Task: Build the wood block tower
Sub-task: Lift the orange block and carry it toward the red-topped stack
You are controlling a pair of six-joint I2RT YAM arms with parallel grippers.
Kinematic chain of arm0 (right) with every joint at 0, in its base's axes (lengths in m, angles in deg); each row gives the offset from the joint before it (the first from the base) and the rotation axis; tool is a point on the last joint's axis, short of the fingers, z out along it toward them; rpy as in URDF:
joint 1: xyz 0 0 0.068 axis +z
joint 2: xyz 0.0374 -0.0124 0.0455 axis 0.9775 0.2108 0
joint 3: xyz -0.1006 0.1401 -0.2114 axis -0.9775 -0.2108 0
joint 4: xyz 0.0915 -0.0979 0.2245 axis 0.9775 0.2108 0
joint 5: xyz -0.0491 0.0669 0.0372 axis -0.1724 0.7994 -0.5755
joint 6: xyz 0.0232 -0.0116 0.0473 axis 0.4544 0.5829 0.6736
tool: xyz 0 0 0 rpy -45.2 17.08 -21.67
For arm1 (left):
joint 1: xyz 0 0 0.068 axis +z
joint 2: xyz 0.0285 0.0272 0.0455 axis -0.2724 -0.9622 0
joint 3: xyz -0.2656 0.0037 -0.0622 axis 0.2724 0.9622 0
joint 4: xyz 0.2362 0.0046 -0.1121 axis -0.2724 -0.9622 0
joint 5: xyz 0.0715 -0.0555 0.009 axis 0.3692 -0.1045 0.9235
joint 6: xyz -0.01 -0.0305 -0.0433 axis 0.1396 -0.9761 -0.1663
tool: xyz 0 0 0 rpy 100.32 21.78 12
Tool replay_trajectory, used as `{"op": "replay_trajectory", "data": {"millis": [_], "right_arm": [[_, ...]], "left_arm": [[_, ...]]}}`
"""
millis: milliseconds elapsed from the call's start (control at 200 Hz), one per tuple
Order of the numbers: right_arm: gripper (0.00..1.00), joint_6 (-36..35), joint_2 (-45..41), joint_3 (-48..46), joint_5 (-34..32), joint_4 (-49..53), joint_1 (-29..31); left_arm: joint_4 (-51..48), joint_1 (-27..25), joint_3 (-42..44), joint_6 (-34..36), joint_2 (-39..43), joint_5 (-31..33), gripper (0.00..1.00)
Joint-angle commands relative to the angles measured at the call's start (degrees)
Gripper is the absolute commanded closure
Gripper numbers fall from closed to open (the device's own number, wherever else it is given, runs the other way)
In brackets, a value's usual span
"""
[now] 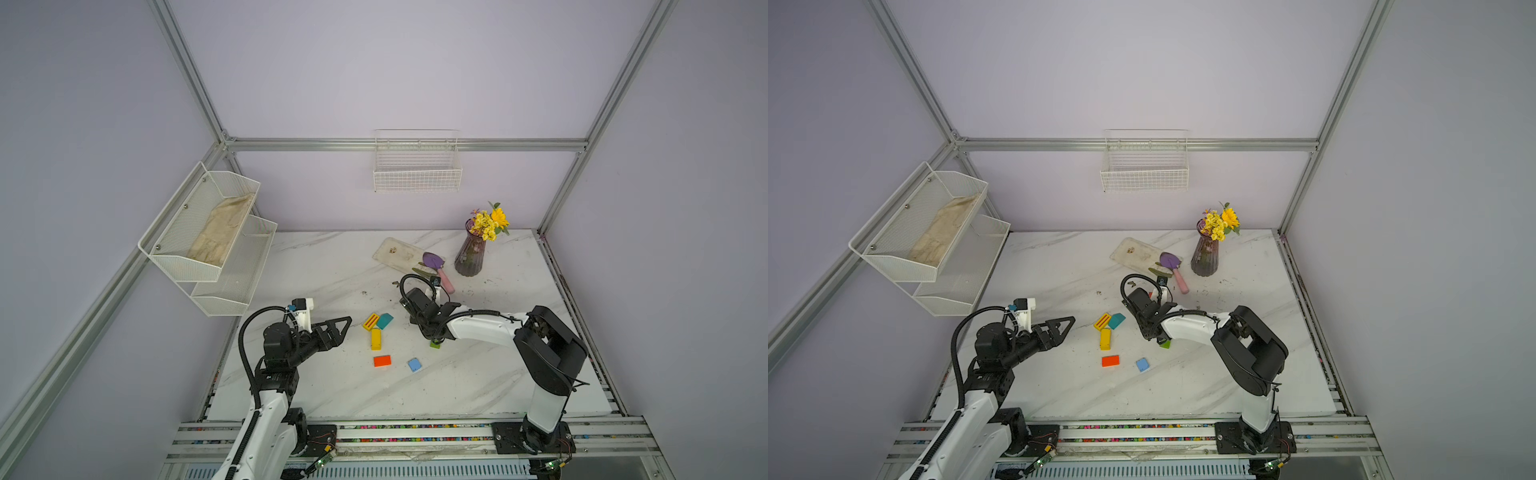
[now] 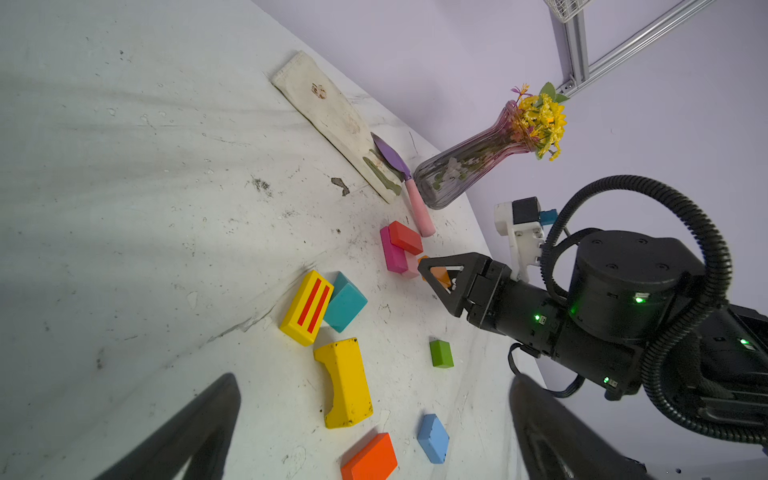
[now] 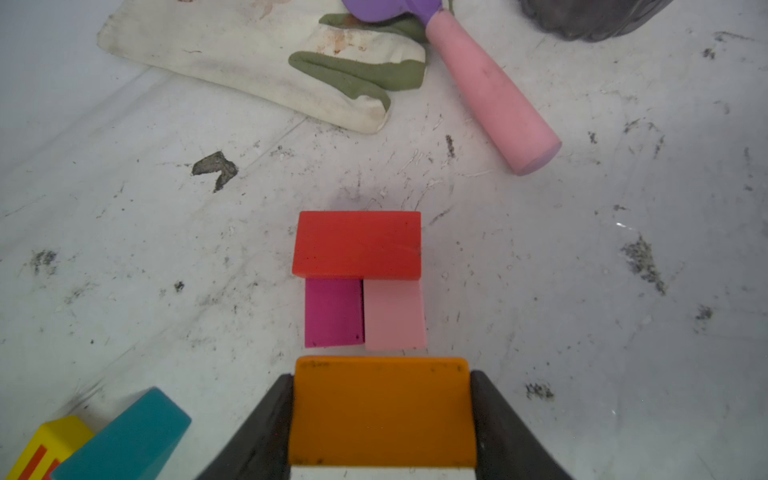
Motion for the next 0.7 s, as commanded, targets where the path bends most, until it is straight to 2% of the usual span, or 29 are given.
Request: {"op": "replay_trajectory", "data": {"millis": [0, 495, 610, 695], "right_arm": [[0.69, -0.57, 2.70, 2.43, 1.34, -0.08, -1.17], [0.70, -0.45, 5.41, 5.24, 1.66, -0.04, -1.63], [0.57, -0.66, 6.35, 5.92, 1.65, 0.19, -1.62], [0.53, -0.94, 6.79, 6.13, 1.57, 0.28, -1.60]], "left_arm": [[2.03, 0.45, 0.24, 0.24, 0.32, 0.47, 0.00], [1.92, 0.45, 0.16, 0.21, 0.38, 0.62, 0.00], [1.81, 0.45, 0.16, 0.24, 0.40, 0.61, 0.00], [1.81, 0.45, 0.20, 0.25, 0.38, 0.61, 0.00]]}}
